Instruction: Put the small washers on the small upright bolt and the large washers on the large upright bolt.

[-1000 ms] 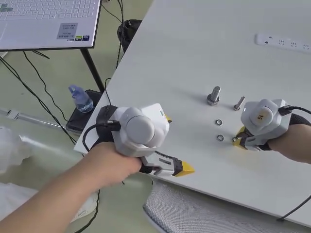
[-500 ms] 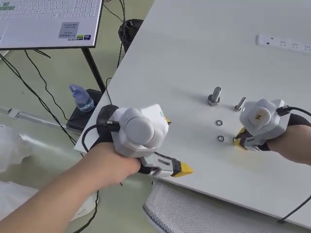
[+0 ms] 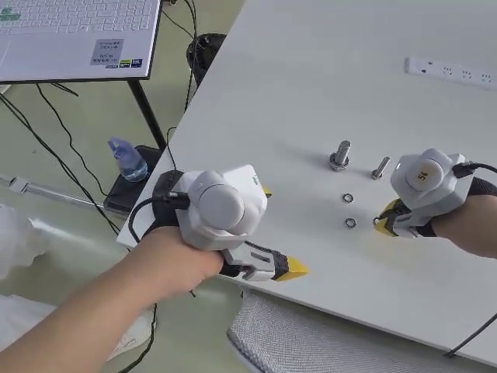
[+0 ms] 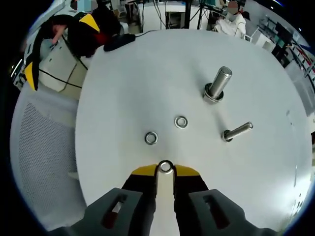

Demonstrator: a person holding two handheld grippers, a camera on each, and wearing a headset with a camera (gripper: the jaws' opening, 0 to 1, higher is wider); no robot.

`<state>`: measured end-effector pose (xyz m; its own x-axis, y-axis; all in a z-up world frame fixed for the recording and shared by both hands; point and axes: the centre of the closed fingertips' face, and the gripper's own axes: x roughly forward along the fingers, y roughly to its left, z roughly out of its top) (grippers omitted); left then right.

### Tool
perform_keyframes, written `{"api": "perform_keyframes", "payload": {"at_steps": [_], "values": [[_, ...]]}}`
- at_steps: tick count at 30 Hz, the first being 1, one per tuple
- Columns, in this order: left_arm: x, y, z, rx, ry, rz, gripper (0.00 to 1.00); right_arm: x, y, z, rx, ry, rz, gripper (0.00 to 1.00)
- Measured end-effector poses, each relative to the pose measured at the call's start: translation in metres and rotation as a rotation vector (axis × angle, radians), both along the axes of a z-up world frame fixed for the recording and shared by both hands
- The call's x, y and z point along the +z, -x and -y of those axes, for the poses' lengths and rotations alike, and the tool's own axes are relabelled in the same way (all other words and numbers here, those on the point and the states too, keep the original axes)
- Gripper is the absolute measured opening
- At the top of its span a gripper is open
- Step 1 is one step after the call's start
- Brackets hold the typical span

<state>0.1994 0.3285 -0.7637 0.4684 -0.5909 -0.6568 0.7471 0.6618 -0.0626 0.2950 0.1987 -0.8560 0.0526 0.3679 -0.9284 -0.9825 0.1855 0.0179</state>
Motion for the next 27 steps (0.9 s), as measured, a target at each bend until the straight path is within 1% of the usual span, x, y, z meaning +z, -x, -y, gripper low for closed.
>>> {"api": "perform_keyframes", "payload": {"at_steps": [4,8,11,15,19,27], "values": [[0.002,-0.002,0.001,-0.002,0.0,0.003,0.74,0.006,-0.003,0.004,-0.002,0.007,-0.008,0.12],[0.003,-0.004,0.002,-0.005,0.0,0.007,0.74,0.013,-0.012,0.01,-0.003,0.014,-0.001,0.12],[0.003,-0.004,0.002,-0.006,-0.003,0.008,0.74,0.017,-0.02,0.015,-0.031,0.012,-0.003,0.12],[0.005,-0.005,0.002,-0.003,-0.001,0.011,0.74,0.022,-0.028,0.02,-0.045,0.014,0.006,0.12],[0.005,-0.005,0.001,-0.002,-0.004,0.01,0.74,0.029,-0.037,0.022,-0.066,0.006,0.008,0.12],[0.006,-0.004,0.0,0.003,-0.005,0.01,0.74,0.042,-0.053,0.023,-0.076,0.012,0.026,0.12]]}}
